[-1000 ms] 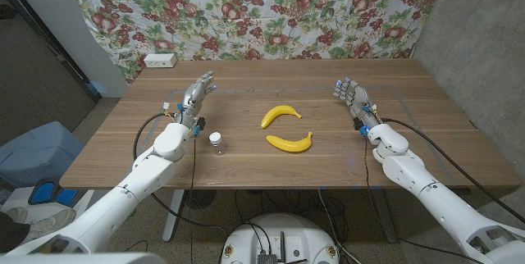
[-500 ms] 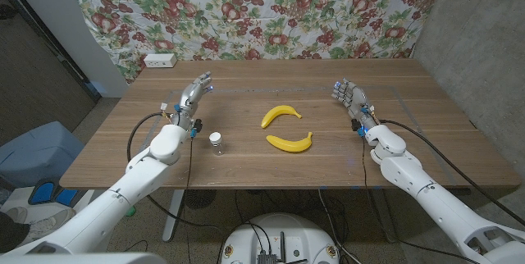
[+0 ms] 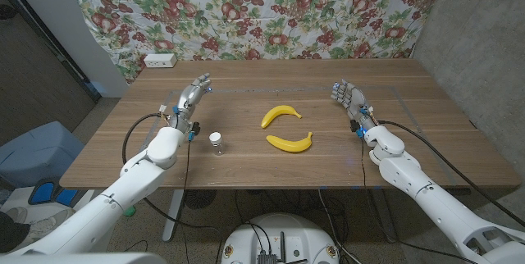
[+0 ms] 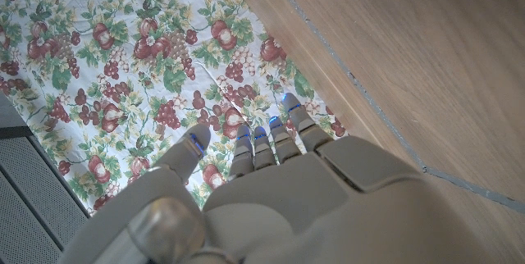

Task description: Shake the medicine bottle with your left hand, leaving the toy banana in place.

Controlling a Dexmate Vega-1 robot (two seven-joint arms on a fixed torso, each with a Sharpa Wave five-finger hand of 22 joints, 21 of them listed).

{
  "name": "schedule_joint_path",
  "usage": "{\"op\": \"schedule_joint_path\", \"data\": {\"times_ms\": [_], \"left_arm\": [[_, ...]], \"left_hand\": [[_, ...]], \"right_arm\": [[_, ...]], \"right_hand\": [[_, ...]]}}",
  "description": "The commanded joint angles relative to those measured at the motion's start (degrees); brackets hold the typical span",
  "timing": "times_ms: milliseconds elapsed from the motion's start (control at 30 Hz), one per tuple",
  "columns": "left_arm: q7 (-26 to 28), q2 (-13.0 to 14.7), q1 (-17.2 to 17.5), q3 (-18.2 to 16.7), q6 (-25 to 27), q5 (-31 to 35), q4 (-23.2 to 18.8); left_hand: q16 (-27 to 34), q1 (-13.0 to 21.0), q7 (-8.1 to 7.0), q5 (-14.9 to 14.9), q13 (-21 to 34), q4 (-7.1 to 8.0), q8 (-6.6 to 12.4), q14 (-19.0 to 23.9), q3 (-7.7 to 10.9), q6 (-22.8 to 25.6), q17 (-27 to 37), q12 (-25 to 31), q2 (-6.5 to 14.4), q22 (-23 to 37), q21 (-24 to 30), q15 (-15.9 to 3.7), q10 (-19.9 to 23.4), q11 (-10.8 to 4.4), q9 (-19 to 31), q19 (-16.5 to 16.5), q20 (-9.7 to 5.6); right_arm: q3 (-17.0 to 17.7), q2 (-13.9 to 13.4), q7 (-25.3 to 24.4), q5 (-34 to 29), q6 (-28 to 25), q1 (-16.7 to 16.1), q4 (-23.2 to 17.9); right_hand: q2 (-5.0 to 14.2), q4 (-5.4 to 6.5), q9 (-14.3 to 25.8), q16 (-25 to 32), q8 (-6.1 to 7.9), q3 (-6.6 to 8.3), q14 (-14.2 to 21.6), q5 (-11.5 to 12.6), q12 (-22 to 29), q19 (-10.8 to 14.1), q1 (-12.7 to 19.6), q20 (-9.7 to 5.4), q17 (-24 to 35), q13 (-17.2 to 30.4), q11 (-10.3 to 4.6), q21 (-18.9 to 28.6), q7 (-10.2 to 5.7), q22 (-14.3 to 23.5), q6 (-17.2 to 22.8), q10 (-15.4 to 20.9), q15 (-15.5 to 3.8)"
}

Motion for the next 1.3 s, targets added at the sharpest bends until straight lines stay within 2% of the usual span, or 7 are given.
{"op": "schedule_joint_path", "data": {"times_ms": [33,400,667,1300], "left_arm": [[1.21,1.59,2.48,-1.00,1.43,2.01,-2.74],[1.63,2.33,4.26,-1.66,1.79,3.06,-4.10],[2.17,3.00,6.21,-2.53,2.63,3.39,-5.77],[3.96,4.13,10.93,-4.39,4.20,5.50,-9.79]], "left_hand": [[-0.35,-0.19,-0.31,0.09,0.21,-0.88,-0.04,0.41,-0.06,0.48,0.08,0.04,1.08,0.31,-0.26,-0.28,0.60,-0.01,0.24,0.48,0.05],[-0.54,0.09,-0.98,-0.05,0.21,-2.34,-0.22,0.64,-0.67,0.46,-0.07,-0.06,0.33,0.31,-0.51,-0.70,0.78,-0.37,0.25,0.88,-0.27],[-0.54,0.13,-1.36,-0.08,0.22,-2.78,-0.30,0.76,-0.99,0.37,-0.03,-0.11,0.29,0.32,-0.64,-0.75,0.83,-0.44,0.25,1.03,-0.29],[-0.90,0.07,-2.54,-0.33,0.22,-5.91,-0.36,0.99,-2.88,0.59,-0.19,-0.29,-2.63,0.27,-1.36,-1.62,0.92,-1.32,0.22,1.58,-1.46]], "right_arm": [[-0.27,0.18,-0.32,-0.18,-0.22,0.00,-0.33],[-0.55,0.07,-1.44,-1.02,-0.41,-0.37,-1.59],[-0.65,0.20,-1.46,-1.06,-0.27,-0.47,-1.67],[-1.20,0.62,-1.12,-1.33,-0.19,-0.09,-1.38]], "right_hand": [[0.25,-0.29,0.28,0.34,0.16,0.07,0.07,0.36,0.40,0.73,0.07,0.04,-0.04,-0.09,0.07,-0.36,-0.26,0.19,0.52,0.50,0.23],[0.30,-0.51,0.29,0.37,0.13,0.02,0.06,0.39,0.37,0.81,-0.03,0.09,-0.11,-0.24,0.10,-0.66,-0.25,0.20,0.54,0.43,0.25],[0.30,-0.67,0.29,0.38,0.10,-0.03,0.02,0.41,0.40,0.91,-0.12,0.12,-0.17,-0.35,0.10,-0.87,-0.20,0.21,0.53,0.50,0.19],[0.38,-1.00,0.30,0.43,0.07,-0.12,0.00,0.46,0.40,1.08,-0.32,0.17,-0.29,-0.60,0.14,-1.41,-0.21,0.22,0.58,0.50,0.31]]}}
